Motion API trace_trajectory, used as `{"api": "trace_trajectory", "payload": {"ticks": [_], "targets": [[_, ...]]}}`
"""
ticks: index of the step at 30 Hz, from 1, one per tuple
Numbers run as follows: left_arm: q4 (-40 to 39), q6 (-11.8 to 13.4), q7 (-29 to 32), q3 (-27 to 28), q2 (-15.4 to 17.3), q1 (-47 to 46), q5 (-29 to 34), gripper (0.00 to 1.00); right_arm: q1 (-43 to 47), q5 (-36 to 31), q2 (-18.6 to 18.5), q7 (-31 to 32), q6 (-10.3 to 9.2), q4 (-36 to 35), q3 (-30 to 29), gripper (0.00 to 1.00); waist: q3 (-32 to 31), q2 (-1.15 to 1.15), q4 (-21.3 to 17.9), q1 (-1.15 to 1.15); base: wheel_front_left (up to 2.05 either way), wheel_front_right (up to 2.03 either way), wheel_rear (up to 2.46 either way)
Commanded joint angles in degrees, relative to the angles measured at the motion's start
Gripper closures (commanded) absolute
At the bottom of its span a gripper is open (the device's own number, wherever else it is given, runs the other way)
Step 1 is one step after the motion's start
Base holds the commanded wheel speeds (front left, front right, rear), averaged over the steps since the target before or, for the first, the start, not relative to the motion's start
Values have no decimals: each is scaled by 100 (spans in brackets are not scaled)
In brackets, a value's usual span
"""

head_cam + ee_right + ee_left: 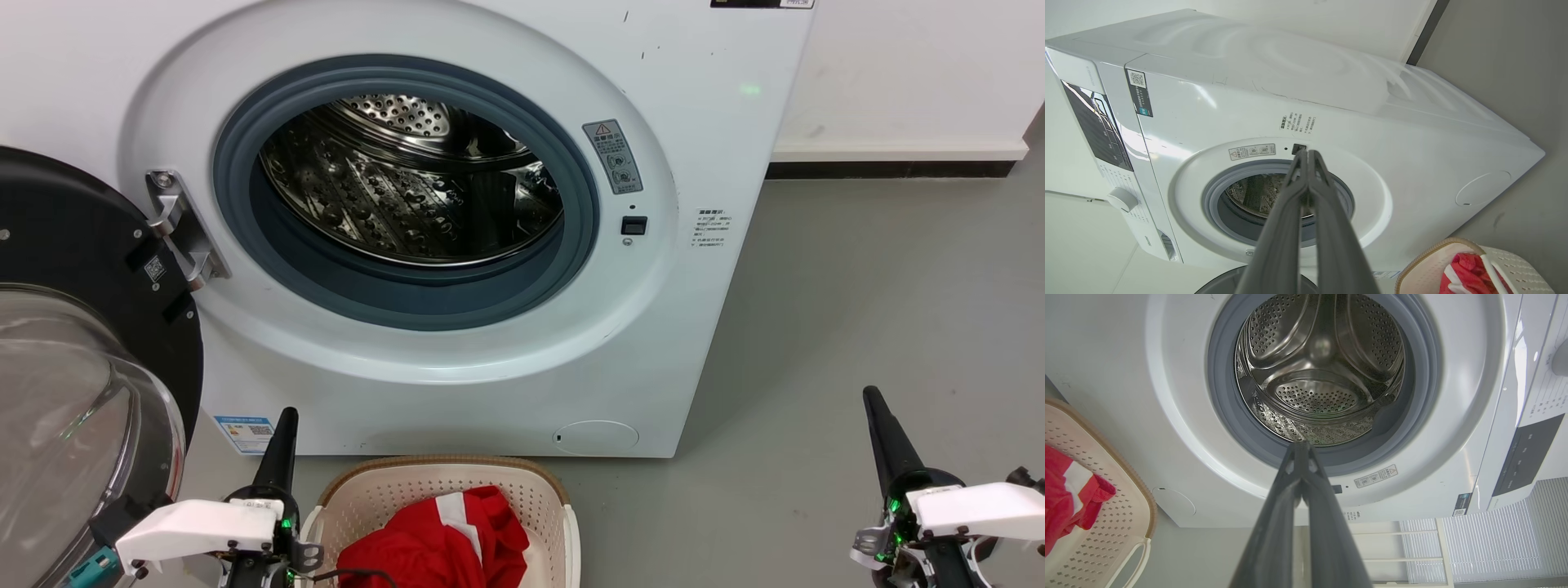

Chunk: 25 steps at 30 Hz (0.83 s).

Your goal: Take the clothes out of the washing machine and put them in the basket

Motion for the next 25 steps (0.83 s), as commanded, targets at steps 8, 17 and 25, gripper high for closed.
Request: {"api": "trace_trajectory", "payload": {"ticks": [8,17,25], "targets": [[34,-66,112,53,-11,-157,-428,100,-173,464,-29,111,1,30,-25,100,10,0,7,0,0,0,0],[75,-107,210,96,-21,-210,-823,100,-241,884,-28,208,1,70,-42,100,21,0,15,0,0,0,0],[108,-146,298,132,-29,-264,-1158,100,-263,1244,-28,290,0,101,-54,100,31,0,22,0,0,0,0]]}}
